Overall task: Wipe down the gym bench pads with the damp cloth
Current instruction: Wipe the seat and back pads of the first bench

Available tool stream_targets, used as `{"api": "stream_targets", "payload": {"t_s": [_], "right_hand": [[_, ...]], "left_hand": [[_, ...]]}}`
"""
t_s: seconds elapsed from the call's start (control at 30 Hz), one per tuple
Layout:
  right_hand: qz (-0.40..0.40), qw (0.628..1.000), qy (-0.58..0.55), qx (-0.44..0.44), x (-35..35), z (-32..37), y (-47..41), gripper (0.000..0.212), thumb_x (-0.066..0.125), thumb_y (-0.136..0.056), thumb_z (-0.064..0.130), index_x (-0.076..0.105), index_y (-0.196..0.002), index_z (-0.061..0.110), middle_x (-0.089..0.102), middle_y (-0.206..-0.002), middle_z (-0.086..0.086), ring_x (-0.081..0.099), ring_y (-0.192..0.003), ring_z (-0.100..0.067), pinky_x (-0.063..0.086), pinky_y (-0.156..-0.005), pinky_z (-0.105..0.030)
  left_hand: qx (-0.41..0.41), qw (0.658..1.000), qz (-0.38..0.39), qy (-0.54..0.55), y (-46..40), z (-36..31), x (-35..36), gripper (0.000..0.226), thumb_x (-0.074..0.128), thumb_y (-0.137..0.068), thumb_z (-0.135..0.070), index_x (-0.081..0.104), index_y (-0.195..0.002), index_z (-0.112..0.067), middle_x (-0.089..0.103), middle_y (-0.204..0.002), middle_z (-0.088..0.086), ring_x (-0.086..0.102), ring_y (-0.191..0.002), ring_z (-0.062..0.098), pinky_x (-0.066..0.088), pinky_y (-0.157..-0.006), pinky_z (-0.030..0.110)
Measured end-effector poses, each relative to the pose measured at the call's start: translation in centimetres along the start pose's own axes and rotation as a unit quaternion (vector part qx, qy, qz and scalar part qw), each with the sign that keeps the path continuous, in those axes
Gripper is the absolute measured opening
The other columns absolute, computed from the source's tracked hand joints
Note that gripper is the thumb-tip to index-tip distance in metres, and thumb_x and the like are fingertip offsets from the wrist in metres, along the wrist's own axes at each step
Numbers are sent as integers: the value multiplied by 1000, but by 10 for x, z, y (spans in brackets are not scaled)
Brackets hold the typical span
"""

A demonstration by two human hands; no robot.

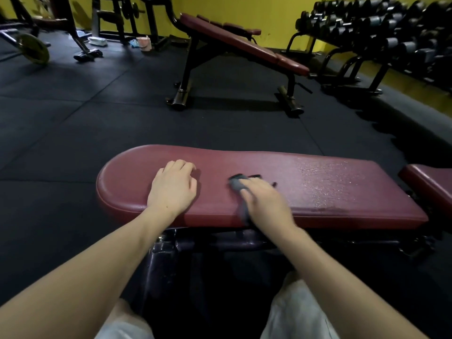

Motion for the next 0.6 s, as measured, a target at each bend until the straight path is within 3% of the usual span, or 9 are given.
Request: {"api": "stream_targets", "payload": {"t_s": [0.1,0.17,0.23,0.33,0.43,0.5,0.6], "right_hand": [[14,995,32,99,-34,-71,10,30,56,-101,20,67,-128,25,67,-129,3,60,-119,-22,42,-92,-29],[1,990,51,131,-37,-79,11,32,58,-100,15,68,-130,18,68,-130,-3,61,-120,-27,40,-94,-32],[-13,993,39,112,-22,-50,2,36,63,-96,11,67,-132,8,70,-126,-12,64,-118,-32,40,-101,-34],[7,999,6,51,19,16,-18,44,60,-96,23,64,-136,7,70,-125,-12,64,-114,-31,50,-102,-41],[35,999,-9,17,29,33,-25,40,54,-103,28,64,-139,13,64,-140,-5,55,-134,-25,35,-116,-33],[63,997,-1,34,17,5,-27,39,55,-105,28,61,-142,20,58,-148,1,47,-141,-19,27,-117,-25],[71,987,22,143,-6,-68,-39,40,54,-104,30,59,-143,26,57,-148,-2,51,-137,-26,36,-112,-33]], "left_hand": [[1,1000,2,0,0,-1,0,31,47,-94,-19,65,-119,-17,64,-123,1,53,-112,24,44,-96,41],[0,1000,5,0,-1,-1,0,31,46,-94,-20,65,-119,-17,64,-124,1,53,-112,25,43,-96,41],[-5,1000,9,-1,0,-1,0,31,46,-95,-20,64,-120,-17,63,-124,1,52,-111,25,43,-96,41],[-8,1000,5,-10,-2,1,1,32,46,-94,-21,64,-120,-18,64,-123,1,53,-112,24,41,-99,41],[-2,1000,0,-17,-2,2,3,32,46,-94,-21,64,-120,-19,64,-124,0,53,-113,24,40,-101,41],[-1,1000,0,-13,-2,3,3,32,46,-94,-21,64,-121,-19,64,-124,0,54,-114,24,40,-102,42],[3,1000,0,-10,-3,3,3,32,46,-94,-21,63,-121,-19,64,-124,-1,54,-113,23,41,-102,41]]}}
Point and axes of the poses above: each hand's wrist, its own y-axis away from the middle knuckle, its own x-axis out of the palm, z = x × y, the point moved 9 cm from there along -y, towards the middle knuckle
